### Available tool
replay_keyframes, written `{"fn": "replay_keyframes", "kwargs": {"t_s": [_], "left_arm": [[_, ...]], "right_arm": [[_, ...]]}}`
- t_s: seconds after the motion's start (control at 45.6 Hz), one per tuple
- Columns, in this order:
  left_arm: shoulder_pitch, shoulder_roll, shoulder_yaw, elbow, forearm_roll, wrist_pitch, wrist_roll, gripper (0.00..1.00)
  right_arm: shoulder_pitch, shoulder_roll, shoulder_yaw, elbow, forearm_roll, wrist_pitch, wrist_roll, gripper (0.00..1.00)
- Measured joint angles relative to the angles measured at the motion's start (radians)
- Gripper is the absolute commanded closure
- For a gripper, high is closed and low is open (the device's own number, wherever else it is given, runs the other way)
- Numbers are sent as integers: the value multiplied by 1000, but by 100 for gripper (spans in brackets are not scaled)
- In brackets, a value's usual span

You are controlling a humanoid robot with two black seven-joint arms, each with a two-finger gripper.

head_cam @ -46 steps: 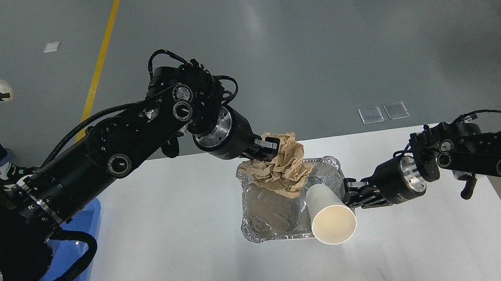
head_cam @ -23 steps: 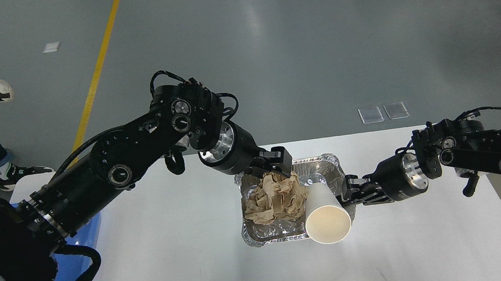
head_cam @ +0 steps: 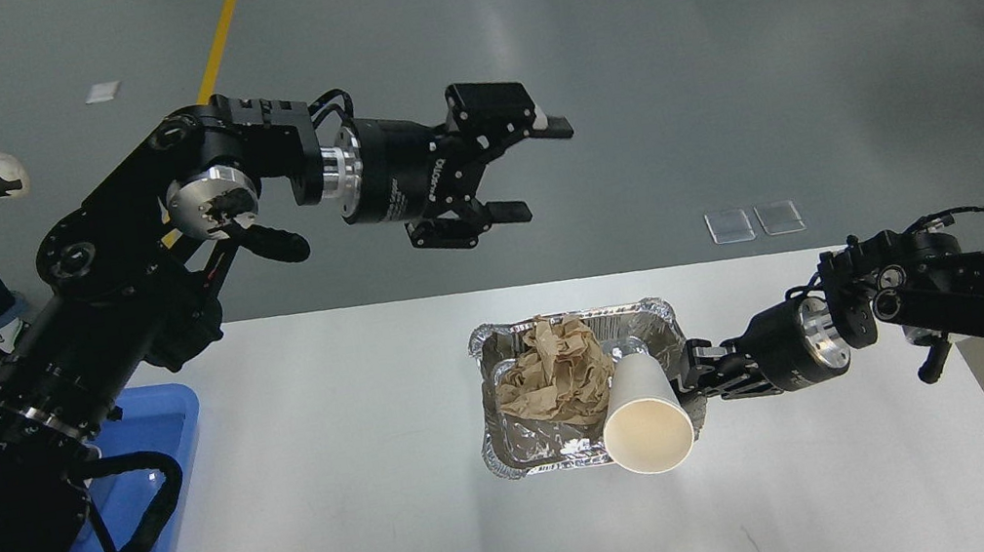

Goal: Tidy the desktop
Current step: 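Open the left gripper and raise it away from the foil tray, then lift the foil tray with the right gripper and carry it into the white bin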

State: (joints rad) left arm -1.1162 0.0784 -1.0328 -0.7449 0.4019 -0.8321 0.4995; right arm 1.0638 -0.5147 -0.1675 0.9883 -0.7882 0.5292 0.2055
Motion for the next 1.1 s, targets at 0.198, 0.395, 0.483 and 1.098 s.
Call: {"fn": "replay_keyframes", "kwargs": {"t_s": [0.198, 0.395, 0.483, 1.098], "left_arm": [[35, -4, -108, 136, -405, 220, -10, 2], [113, -9, -140, 258, -623, 292, -15, 2], [182, -37, -182, 278, -650, 297, -19, 2], [344, -40, -253, 287, -641, 469, -27, 2]], "right_arm": [[-2, -31, 13, 0, 42, -4, 1, 100], [-26, -84, 48, -2, 115, -18, 2, 100], [-46, -105, 65, -4, 164, -30, 2, 100], [-183, -422, 85, -1, 636, -91, 2, 100]]}}
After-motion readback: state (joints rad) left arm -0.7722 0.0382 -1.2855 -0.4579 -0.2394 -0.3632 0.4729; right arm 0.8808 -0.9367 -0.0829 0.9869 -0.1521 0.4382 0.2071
